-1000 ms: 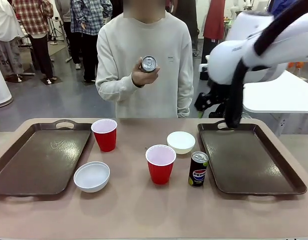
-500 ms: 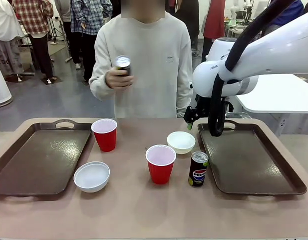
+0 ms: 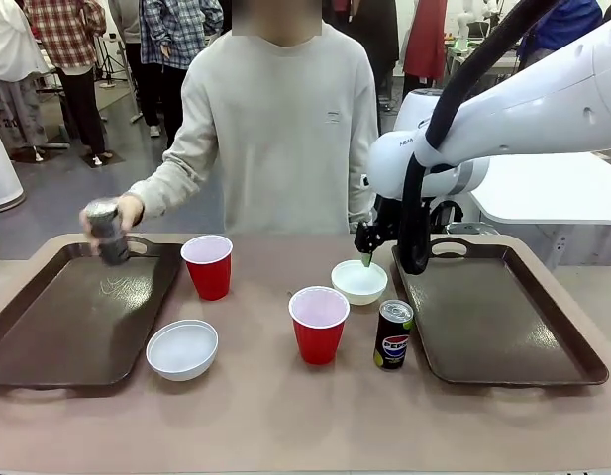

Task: Prepare tableware on both trays.
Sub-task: Pick up a Picnic Bowl from the table and place it on a Handle tray.

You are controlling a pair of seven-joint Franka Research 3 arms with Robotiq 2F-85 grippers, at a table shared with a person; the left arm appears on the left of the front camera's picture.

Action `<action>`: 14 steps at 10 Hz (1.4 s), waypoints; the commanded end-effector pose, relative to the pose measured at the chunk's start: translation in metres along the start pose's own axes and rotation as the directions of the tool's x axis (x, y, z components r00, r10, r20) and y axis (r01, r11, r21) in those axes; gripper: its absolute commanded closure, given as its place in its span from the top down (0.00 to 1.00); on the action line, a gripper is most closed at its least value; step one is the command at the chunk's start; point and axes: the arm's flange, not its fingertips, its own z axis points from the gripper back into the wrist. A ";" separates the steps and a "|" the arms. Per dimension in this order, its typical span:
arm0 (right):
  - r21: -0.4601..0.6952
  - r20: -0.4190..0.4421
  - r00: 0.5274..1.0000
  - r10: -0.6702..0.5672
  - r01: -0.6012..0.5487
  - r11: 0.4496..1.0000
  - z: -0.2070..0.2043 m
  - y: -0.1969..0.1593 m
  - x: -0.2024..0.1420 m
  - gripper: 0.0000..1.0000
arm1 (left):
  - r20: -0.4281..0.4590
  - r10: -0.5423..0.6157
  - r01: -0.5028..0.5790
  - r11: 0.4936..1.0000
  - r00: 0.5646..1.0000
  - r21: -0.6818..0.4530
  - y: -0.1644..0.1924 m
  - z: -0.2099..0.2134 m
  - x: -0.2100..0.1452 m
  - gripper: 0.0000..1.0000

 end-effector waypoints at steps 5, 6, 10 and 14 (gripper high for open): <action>-0.007 -0.092 0.996 0.005 -0.005 1.000 -0.024 -0.013 0.002 0.06 | 0.010 -0.024 0.025 1.000 1.000 -0.018 0.001 0.001 0.001 1.00; -0.009 -0.088 0.996 0.007 -0.008 1.000 -0.020 -0.012 0.002 0.00 | 0.010 -0.024 0.025 1.000 1.000 -0.018 0.001 0.001 0.001 1.00; 0.000 -0.067 0.998 0.009 -0.009 1.000 -0.001 -0.014 -0.001 0.00 | 0.010 -0.024 0.025 1.000 1.000 -0.018 0.001 0.001 0.001 1.00; -0.076 -0.041 0.998 0.044 -0.047 0.996 0.112 -0.049 -0.070 0.00 | 0.010 -0.024 0.025 1.000 1.000 -0.018 0.001 0.001 0.001 1.00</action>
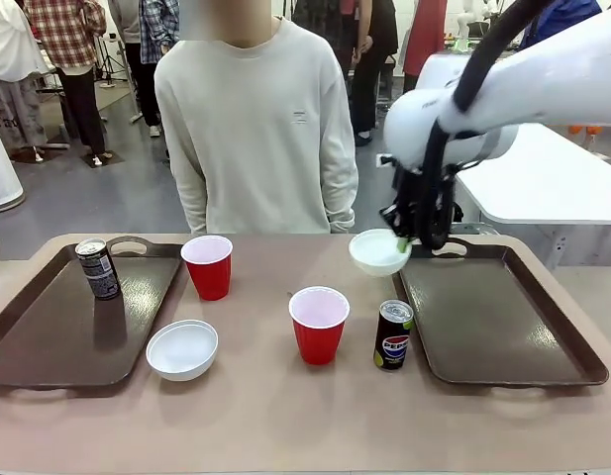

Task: Prepare tableware on both trays.
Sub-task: Pick up a Picnic Bowl from the table and place it on a Handle tray.

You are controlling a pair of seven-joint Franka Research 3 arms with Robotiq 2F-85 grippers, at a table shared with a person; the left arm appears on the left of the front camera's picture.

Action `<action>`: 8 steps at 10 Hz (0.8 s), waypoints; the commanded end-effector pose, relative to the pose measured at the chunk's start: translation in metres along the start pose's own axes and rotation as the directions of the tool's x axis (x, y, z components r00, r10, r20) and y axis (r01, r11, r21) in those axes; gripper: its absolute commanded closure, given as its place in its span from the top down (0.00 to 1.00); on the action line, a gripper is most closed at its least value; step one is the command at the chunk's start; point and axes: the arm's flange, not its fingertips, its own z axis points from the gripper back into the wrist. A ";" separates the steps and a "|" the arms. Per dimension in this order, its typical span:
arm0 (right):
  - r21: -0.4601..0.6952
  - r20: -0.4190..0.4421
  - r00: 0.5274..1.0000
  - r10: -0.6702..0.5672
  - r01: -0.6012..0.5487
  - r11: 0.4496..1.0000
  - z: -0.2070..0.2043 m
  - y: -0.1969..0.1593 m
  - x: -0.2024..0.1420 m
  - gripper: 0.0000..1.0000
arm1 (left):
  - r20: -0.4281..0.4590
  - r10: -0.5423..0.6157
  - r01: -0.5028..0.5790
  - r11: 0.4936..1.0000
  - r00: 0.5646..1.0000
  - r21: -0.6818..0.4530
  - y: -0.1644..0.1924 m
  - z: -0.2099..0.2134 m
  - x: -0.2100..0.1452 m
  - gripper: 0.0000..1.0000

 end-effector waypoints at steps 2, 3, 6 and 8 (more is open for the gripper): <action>-0.093 0.006 0.999 -0.050 0.050 0.994 0.075 -0.077 -0.102 0.00 | 0.010 -0.025 0.025 1.000 1.000 -0.018 0.001 0.000 0.001 1.00; -0.078 0.003 0.997 -0.077 0.077 0.994 0.073 -0.100 -0.117 0.00 | 0.010 -0.025 0.025 1.000 1.000 -0.018 0.001 0.000 0.001 1.00; 0.005 0.030 0.988 -0.149 0.149 0.989 0.046 -0.156 -0.157 0.00 | 0.010 -0.025 0.025 1.000 1.000 -0.018 0.001 0.000 0.001 1.00; -0.034 -0.006 0.988 -0.153 0.153 0.988 0.061 -0.154 -0.156 0.00 | 0.010 -0.025 0.025 1.000 1.000 -0.018 0.001 0.000 0.001 1.00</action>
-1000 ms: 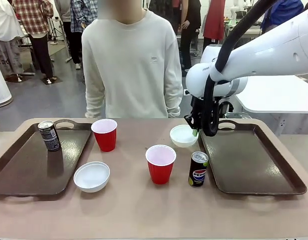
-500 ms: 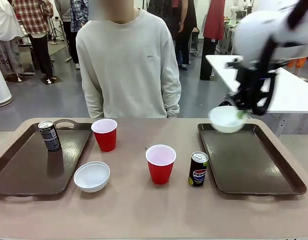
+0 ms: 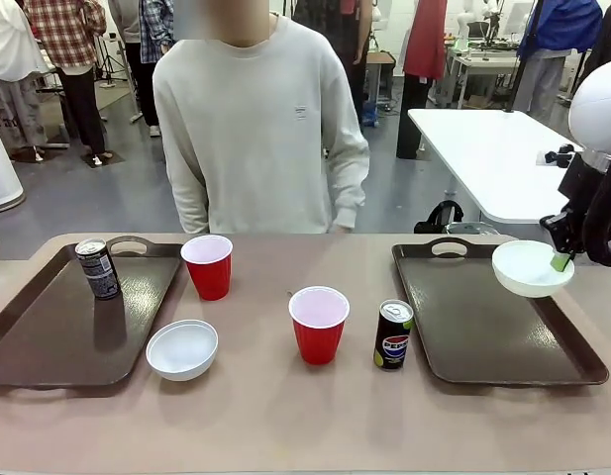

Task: Prepare tableware on both trays.
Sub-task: Pick up a Picnic Bowl from the table and place it on a Handle tray.

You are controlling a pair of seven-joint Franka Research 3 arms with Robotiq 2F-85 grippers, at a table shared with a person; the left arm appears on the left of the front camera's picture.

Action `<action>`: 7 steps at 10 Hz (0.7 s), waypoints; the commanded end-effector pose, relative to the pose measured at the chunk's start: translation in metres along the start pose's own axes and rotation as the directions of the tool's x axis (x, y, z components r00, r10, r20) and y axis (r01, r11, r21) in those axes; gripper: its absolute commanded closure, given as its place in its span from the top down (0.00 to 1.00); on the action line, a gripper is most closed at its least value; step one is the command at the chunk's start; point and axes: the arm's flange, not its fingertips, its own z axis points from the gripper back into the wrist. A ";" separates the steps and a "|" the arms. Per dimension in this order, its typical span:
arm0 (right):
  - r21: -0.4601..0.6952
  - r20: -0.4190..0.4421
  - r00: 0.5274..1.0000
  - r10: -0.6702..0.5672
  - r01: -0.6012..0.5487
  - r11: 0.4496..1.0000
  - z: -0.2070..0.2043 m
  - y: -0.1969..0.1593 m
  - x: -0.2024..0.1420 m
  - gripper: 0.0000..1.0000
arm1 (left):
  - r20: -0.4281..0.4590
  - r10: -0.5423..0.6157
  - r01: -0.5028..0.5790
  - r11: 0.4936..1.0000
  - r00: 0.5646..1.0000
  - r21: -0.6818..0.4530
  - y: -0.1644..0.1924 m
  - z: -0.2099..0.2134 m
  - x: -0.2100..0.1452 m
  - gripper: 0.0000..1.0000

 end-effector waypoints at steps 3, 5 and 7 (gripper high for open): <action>-0.003 -0.001 1.000 0.009 -0.009 1.000 0.004 0.004 0.001 0.04 | 0.012 -0.024 0.025 1.000 1.000 -0.018 0.001 0.001 0.001 1.00; 0.045 -0.069 0.998 -0.007 0.010 0.999 -0.044 -0.009 -0.001 0.04 | 0.012 -0.024 0.025 1.000 1.000 -0.018 0.001 0.001 0.001 1.00; 0.065 -0.105 0.994 -0.009 0.016 0.998 -0.068 -0.017 -0.001 0.04 | 0.012 -0.024 0.025 1.000 1.000 -0.018 0.001 0.001 0.001 1.00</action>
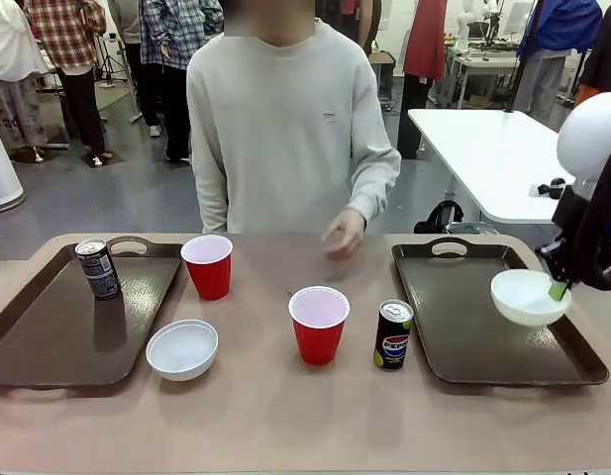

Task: Prepare tableware on both trays.
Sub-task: Pick up a Picnic Bowl from the table and place it on a Handle tray.

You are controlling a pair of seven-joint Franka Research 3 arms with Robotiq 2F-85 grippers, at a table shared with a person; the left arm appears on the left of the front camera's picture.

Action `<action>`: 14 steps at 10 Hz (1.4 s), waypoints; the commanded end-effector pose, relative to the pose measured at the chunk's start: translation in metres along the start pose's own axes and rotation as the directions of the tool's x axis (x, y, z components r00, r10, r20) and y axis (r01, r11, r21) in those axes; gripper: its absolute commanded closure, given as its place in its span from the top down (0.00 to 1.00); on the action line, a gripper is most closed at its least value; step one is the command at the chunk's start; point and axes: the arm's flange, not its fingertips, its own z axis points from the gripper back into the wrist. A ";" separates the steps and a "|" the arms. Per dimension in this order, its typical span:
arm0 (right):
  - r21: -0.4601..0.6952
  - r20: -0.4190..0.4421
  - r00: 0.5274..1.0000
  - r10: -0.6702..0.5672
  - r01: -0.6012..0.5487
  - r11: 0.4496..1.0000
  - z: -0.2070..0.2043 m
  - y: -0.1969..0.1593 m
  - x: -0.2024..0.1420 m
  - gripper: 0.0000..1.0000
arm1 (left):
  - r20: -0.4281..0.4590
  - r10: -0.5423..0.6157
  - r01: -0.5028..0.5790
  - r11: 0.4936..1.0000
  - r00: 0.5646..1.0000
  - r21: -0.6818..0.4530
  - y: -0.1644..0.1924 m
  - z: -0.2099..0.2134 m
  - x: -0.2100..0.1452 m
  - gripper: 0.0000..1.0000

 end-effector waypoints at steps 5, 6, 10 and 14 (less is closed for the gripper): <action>0.033 -0.077 0.997 0.022 -0.020 0.999 -0.038 -0.007 0.027 0.04 | 0.012 -0.025 0.025 1.000 1.000 -0.018 0.001 0.001 0.001 1.00; 0.038 -0.089 0.996 0.026 -0.023 0.999 -0.044 -0.008 0.031 0.04 | 0.012 -0.025 0.025 1.000 1.000 -0.018 0.001 0.001 0.001 1.00; 0.062 -0.102 0.993 0.062 -0.056 0.996 -0.047 -0.010 0.035 1.00 | 0.012 -0.025 0.025 1.000 1.000 -0.018 0.001 0.001 0.001 1.00; 0.117 -0.031 0.990 0.136 -0.132 0.984 -0.009 -0.005 0.015 0.58 | 0.012 -0.025 0.025 1.000 1.000 -0.018 0.001 0.001 0.001 1.00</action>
